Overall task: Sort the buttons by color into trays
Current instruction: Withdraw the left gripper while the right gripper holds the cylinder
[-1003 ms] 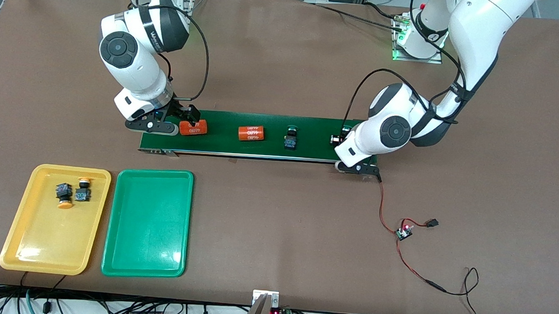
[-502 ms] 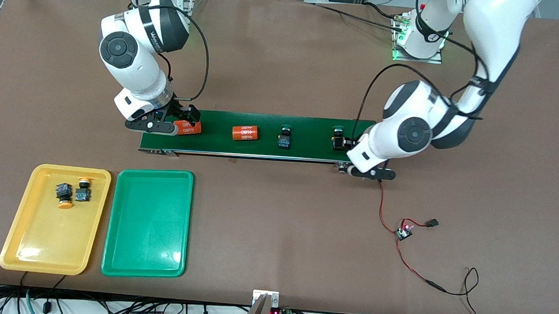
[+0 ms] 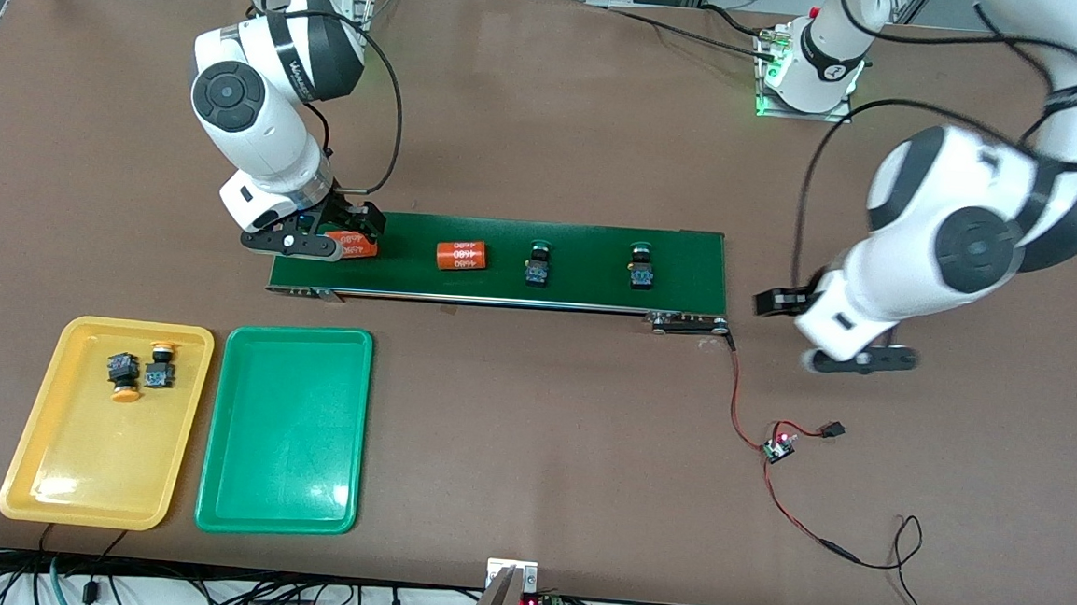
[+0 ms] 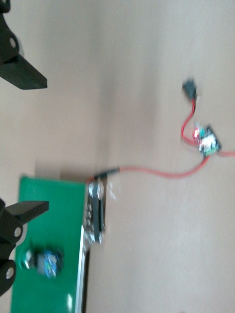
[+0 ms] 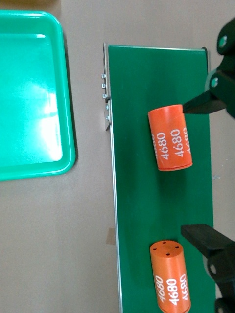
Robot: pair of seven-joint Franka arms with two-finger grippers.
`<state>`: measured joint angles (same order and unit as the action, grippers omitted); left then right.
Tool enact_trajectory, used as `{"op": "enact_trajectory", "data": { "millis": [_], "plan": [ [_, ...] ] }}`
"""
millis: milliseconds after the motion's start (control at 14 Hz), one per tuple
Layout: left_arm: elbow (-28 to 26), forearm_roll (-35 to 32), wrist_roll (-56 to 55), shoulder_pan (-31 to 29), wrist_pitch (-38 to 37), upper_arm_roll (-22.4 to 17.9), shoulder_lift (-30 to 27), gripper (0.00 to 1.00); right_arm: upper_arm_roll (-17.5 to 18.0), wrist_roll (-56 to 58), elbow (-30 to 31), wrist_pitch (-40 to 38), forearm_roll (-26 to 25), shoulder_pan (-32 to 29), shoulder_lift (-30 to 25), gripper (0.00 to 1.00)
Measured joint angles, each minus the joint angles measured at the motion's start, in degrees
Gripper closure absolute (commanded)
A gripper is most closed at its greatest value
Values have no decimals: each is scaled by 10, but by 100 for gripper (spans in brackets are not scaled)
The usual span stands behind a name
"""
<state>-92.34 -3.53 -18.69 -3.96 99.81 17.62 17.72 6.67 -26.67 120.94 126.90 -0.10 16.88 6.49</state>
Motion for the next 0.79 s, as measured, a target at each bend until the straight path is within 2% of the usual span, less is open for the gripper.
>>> {"op": "enact_trajectory", "data": {
  "millis": [287,573,788],
  "plan": [
    [-1,0,126,24,-74,-82,-74,0,0,0,0,2,0,0,0,0],
    [-10,0,146,34,-109,-130,-168,0,-2,0,0,7,0,0,0,0],
    [-20,1,169,35,-124,-142,-201,0,-2,-4,0,10,0,1,0,0]
  ]
}}
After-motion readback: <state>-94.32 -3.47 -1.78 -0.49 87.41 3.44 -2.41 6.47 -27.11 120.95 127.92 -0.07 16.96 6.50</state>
